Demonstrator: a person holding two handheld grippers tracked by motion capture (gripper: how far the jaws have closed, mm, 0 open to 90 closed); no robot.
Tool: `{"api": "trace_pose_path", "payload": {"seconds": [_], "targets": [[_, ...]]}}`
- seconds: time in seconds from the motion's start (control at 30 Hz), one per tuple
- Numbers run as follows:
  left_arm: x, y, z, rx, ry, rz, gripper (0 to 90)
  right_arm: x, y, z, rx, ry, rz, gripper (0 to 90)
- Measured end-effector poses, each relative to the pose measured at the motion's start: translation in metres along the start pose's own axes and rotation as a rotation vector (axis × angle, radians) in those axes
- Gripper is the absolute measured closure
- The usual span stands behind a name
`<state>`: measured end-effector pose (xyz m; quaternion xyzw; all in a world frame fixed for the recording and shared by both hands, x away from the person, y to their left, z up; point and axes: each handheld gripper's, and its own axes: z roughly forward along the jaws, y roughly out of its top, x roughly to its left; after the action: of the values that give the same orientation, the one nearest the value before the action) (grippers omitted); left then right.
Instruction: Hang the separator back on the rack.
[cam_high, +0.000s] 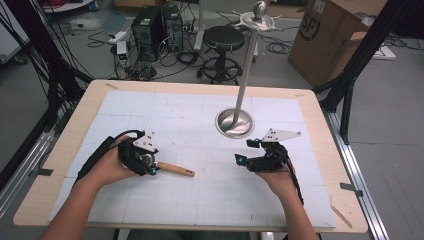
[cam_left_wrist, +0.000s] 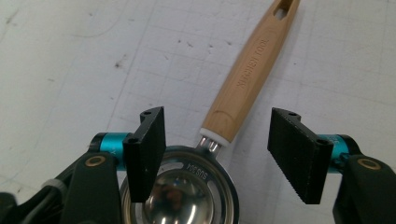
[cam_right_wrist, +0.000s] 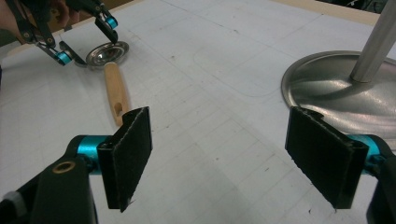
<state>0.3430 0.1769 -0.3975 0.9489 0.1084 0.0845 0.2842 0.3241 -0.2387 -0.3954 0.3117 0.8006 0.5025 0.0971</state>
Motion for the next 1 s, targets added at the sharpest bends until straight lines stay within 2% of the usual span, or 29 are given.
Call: {"api": "trace_pose_path", "payload": {"seconds": [0.13, 0.17, 0.2, 0.3, 0.47, 0.53, 0.6, 0.63, 0.77, 0.83, 1.0], "targets": [[0.000, 0.011, 0.009, 0.083, -0.013, 0.042, 40.8, -0.001, 0.000, -0.002, -0.003, -0.001, 0.006, 22.4], [0.000, 0.011, 0.009, 0.083, -0.013, 0.042, 41.2, -0.001, 0.000, -0.002, -0.003, -0.001, 0.006, 22.4], [0.001, 0.013, 0.012, 0.108, -0.018, 0.054, 41.9, 0.000, 0.000, -0.002, -0.003, 0.000, 0.007, 22.5], [0.002, 0.013, 0.016, 0.125, -0.026, 0.054, 43.6, 0.000, -0.001, 0.000, 0.003, 0.003, 0.003, 22.6], [0.004, 0.014, 0.023, 0.188, -0.030, 0.063, 49.0, 0.000, -0.001, 0.003, 0.013, 0.008, -0.006, 22.9], [0.005, 0.016, 0.025, 0.207, -0.044, 0.076, 53.3, 0.000, -0.001, 0.003, 0.017, 0.010, 0.000, 23.0], [0.005, 0.018, 0.026, 0.227, -0.045, 0.085, 53.8, 0.000, -0.001, 0.004, 0.018, 0.009, -0.001, 23.1], [0.006, 0.020, 0.026, 0.239, -0.055, 0.091, 56.3, 0.001, -0.001, 0.003, 0.020, 0.010, -0.002, 23.1], [0.009, 0.021, 0.032, 0.262, -0.095, 0.084, 57.6, 0.002, -0.001, 0.004, 0.023, 0.012, -0.003, 23.2], [0.009, 0.025, 0.034, 0.292, -0.102, 0.082, 58.9, 0.002, -0.001, 0.006, 0.031, 0.011, -0.007, 23.2], [0.009, 0.030, 0.036, 0.328, -0.121, 0.088, 61.6, 0.002, -0.001, 0.006, 0.024, 0.012, -0.010, 23.4]]}}
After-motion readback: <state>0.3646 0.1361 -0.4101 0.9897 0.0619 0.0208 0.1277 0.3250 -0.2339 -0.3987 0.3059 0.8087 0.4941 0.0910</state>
